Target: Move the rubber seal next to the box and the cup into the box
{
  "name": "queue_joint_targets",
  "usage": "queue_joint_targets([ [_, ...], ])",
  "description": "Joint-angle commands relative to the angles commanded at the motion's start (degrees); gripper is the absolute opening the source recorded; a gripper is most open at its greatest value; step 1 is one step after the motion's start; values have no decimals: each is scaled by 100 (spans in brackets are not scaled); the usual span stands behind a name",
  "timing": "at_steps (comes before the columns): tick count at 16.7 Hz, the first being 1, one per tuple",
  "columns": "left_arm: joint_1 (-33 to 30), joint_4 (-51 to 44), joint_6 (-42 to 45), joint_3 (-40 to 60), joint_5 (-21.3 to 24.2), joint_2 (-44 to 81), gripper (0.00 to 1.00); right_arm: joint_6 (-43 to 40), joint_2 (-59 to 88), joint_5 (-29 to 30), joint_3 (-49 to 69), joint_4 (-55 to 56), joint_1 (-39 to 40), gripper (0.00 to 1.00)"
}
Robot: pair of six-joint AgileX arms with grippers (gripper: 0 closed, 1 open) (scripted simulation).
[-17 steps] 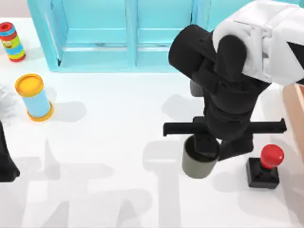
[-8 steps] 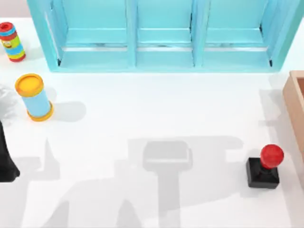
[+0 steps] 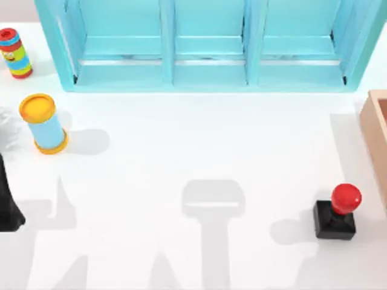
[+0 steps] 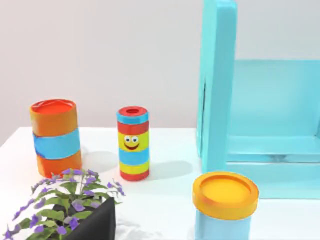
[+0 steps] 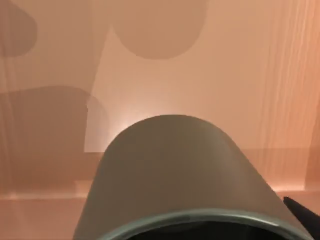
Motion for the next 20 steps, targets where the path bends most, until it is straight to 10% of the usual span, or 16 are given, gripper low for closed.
queue_joint_targets([
  [20, 0, 0, 0, 0, 0, 0, 100, -156, 194, 22, -1385, 1606, -160, 0],
])
